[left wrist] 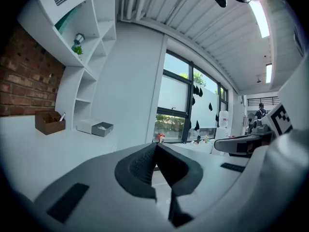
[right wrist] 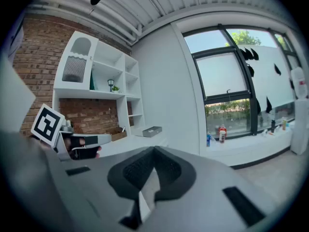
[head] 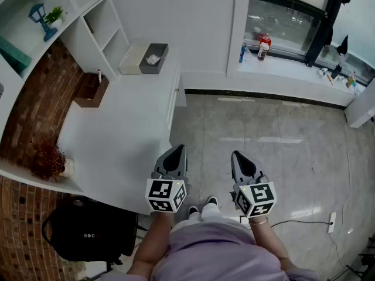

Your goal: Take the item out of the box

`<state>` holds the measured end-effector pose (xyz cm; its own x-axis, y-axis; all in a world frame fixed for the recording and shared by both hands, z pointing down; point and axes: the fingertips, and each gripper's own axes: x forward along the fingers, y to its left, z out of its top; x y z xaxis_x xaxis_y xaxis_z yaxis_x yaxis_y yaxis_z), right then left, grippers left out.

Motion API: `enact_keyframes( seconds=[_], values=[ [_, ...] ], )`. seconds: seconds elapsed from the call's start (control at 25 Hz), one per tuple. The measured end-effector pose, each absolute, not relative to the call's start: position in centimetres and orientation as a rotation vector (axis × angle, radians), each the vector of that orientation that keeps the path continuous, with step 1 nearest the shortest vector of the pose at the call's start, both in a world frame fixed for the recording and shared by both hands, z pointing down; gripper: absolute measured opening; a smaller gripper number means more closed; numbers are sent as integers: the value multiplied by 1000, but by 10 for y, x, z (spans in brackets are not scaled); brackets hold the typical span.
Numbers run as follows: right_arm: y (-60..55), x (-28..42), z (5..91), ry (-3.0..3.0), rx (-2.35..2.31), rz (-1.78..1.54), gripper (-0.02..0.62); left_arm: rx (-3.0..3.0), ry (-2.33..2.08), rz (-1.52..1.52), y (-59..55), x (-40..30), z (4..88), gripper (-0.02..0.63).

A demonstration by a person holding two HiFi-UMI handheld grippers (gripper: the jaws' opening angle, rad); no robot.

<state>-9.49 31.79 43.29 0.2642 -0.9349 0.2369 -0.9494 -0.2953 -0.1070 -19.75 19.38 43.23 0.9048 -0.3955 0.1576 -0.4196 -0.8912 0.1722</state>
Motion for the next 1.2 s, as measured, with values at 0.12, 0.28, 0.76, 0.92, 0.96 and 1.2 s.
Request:
enact_keyframes(
  seconds=[0.12,0.28,0.76,0.92,0.96,1.2],
  values=[
    [319,-92,432,-1849,2458,415,3,2858,-615,175,197,-197,432,0],
    [320,-84,434,-1846,2469,433,3,2862,-594,187,201,-192,434,0],
    [316,-49,426,-1862,2519,369,3,2875,-646,203,186,-169,436,2],
    [317,-40,425,-1871,2516,367,3,2870,-679,171,178,-162,428,64],
    [317,-39,425,-1873,2514,368,3,2870,-689,163,176,-161,426,73],
    [313,-29,430,-1878,2510,393,3,2859,-752,177,162,-156,423,140]
  ],
)
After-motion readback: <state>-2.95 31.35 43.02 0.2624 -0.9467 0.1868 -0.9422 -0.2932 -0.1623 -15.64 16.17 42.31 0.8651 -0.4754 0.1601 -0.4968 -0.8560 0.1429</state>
